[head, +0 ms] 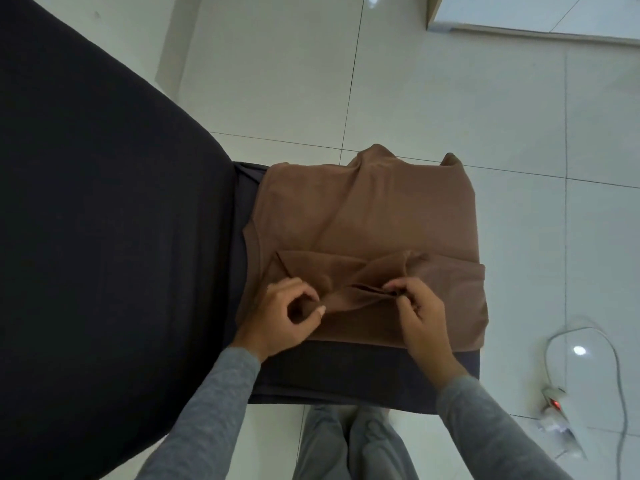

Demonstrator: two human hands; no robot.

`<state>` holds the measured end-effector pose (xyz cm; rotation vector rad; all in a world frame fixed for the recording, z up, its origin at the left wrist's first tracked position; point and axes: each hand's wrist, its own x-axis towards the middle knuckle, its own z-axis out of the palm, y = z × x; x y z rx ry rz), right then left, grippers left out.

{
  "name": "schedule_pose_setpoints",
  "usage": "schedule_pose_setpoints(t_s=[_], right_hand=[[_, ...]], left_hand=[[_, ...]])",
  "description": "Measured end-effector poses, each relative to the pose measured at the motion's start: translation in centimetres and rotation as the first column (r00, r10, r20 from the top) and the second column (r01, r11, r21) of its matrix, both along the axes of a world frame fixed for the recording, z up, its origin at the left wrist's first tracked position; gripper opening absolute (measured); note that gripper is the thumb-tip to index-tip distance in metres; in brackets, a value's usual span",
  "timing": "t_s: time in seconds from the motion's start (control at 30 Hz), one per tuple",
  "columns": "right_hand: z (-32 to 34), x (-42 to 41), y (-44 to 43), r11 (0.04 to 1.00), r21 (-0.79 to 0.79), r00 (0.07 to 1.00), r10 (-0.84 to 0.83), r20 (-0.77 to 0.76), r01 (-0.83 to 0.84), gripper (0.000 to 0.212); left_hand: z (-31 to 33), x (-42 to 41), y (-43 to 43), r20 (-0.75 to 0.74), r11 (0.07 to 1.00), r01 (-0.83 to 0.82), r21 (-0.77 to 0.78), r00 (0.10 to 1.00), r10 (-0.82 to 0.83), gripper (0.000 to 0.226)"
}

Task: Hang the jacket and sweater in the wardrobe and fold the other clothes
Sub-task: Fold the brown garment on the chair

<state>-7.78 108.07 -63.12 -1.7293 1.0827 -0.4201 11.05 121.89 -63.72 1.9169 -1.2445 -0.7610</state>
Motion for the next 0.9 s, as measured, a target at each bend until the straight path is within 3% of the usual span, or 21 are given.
schedule_pose_setpoints(t_s=[0.1,0.23,0.37,0.47,0.6,0.9], right_hand=[[-0.5,-1.5,1.0,0.999,-0.004,0.999,-0.033,-0.020,0.033,0.025],[-0.4,-1.2,-0.7,0.963,-0.097,0.961,-0.261,-0.086,0.253,0.018],[-0.2,-0.5,-3.9,0.983,-0.079,0.960,-0.180,-0.214,0.167,0.034],[-0.1,0.1,-5.3,0.998,-0.058,0.958,-0.036,-0.285,0.020,0.043],[-0.2,0.8,-5.6,0.993,-0.075,0.942,0.061,-0.331,-0.091,0.021],[-0.7,2.2,-6.1,0.994,-0.062,0.953,-0.109,-0.283,0.096,0.013]], left_hand=[[-0.6,-0.7,0.7,-0.005,0.985,-0.170,0.034,0.985,0.170,0.028],[-0.7,0.3,-1.0,0.076,0.893,-0.440,0.098,0.898,0.434,0.030],[-0.6,1.7,-3.2,0.182,0.892,-0.367,0.264,0.927,0.328,0.034],[-0.7,2.7,-3.7,0.179,0.897,-0.335,0.289,0.939,0.293,0.019],[-0.6,3.3,-3.9,0.188,0.909,-0.315,0.272,0.944,0.271,0.007],[-1.6,5.2,-5.0,0.112,0.917,-0.344,0.203,0.938,0.327,0.010]])
